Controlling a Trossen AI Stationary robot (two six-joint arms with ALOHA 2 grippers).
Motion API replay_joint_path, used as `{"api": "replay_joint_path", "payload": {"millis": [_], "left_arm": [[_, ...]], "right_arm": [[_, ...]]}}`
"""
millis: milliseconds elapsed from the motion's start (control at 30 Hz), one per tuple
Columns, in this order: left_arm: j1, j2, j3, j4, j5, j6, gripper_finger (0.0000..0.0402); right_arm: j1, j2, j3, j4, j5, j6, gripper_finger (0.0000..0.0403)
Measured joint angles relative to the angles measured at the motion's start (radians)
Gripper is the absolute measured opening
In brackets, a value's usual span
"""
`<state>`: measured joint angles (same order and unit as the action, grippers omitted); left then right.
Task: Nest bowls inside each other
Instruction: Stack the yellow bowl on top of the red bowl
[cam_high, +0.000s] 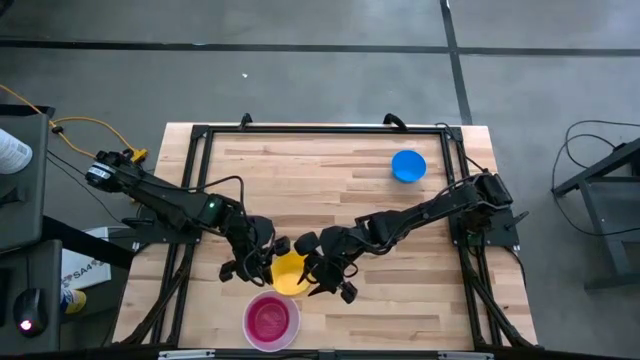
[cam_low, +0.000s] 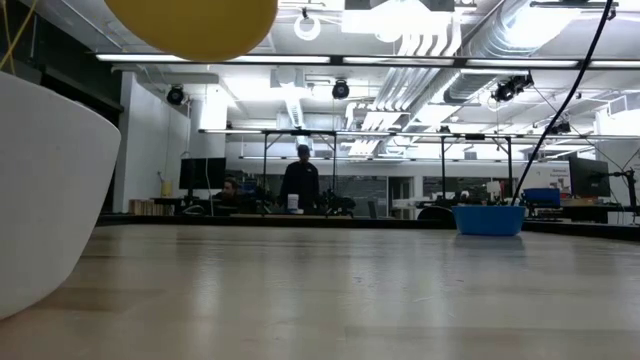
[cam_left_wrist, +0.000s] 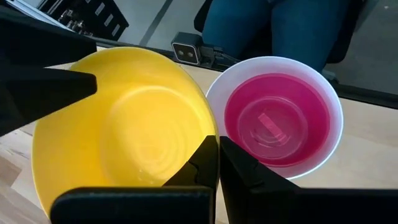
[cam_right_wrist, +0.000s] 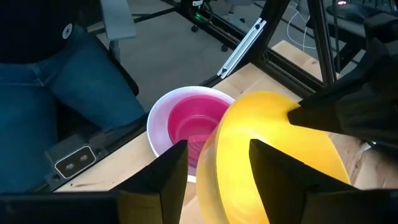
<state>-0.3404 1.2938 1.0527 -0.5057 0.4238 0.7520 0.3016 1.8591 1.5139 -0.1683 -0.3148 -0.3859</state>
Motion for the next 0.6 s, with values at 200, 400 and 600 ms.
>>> {"api": "replay_joint_path", "payload": {"millis": [200, 400, 600], "left_arm": [[0.0, 0.0, 0.0, -0.012, 0.001, -0.005, 0.0], [0.0, 0.0, 0.0, -0.019, 0.001, -0.007, 0.0], [0.0, -0.001, -0.002, -0.098, 0.004, -0.071, 0.0]], "right_arm": [[0.002, -0.016, 0.0, -0.015, -0.003, 0.0, 0.0165], [0.008, -0.045, 0.0, -0.057, -0.002, 0.001, 0.0165], [0.023, -0.098, 0.0, -0.105, 0.008, 0.088, 0.0165]]}}
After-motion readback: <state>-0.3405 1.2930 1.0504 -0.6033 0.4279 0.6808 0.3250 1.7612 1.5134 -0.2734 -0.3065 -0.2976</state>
